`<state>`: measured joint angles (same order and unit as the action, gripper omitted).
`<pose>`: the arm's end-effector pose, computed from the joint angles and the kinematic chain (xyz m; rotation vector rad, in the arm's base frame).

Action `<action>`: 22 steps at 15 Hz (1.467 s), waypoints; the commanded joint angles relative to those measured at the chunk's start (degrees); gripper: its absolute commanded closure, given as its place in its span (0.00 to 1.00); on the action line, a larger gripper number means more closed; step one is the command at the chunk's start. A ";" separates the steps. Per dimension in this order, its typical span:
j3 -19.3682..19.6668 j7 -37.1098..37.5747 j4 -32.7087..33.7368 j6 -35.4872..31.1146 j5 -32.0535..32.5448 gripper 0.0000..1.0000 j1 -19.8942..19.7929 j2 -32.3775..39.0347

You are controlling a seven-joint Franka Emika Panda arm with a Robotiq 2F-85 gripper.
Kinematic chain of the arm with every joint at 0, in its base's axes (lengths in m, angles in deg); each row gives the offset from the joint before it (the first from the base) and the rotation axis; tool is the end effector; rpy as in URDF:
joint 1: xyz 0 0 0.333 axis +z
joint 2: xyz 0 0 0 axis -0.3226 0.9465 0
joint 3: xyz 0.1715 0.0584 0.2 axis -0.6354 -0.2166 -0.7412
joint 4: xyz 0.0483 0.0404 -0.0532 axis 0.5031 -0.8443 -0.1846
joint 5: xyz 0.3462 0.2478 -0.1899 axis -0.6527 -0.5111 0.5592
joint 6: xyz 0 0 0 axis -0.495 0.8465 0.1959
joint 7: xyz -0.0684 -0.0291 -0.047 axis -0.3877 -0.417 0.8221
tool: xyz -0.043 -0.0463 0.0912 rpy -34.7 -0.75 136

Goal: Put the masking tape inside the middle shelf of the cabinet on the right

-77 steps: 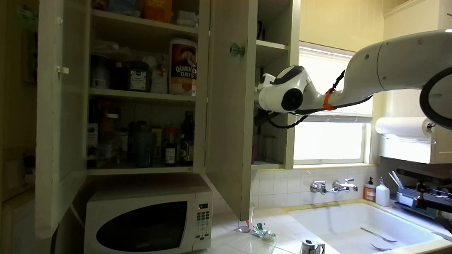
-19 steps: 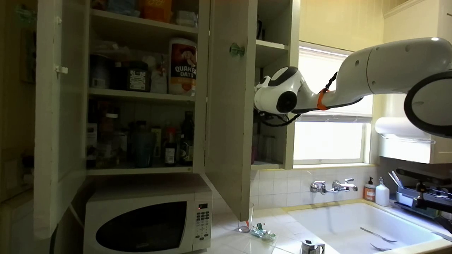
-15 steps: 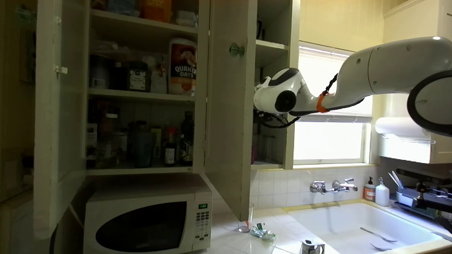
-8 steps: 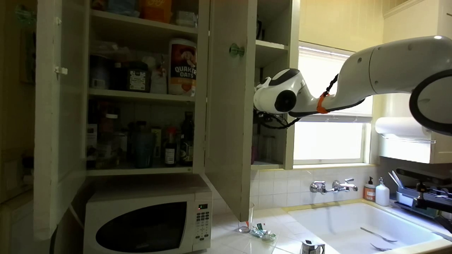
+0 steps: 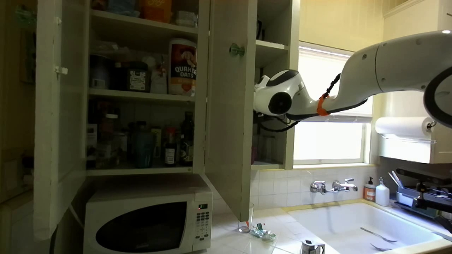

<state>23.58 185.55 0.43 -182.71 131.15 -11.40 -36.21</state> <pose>0.7018 0.0374 0.6544 1.7267 -0.0038 2.1174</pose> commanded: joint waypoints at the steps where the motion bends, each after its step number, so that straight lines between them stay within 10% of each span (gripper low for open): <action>1: -0.35 -6.84 -8.02 3.75 -3.62 0.00 1.43 -3.50; 7: -1.38 -12.97 -12.13 8.53 -7.91 0.00 2.38 -6.06; 9: -1.47 -12.53 -12.70 8.51 -8.28 0.27 2.23 -6.53; 19: -0.10 -12.23 -15.21 7.65 -5.93 0.94 0.99 -9.29; 22: -0.08 -13.23 -14.08 7.07 -3.79 0.95 1.13 -9.45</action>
<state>23.24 172.94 -12.78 -174.58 125.21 -10.00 -44.82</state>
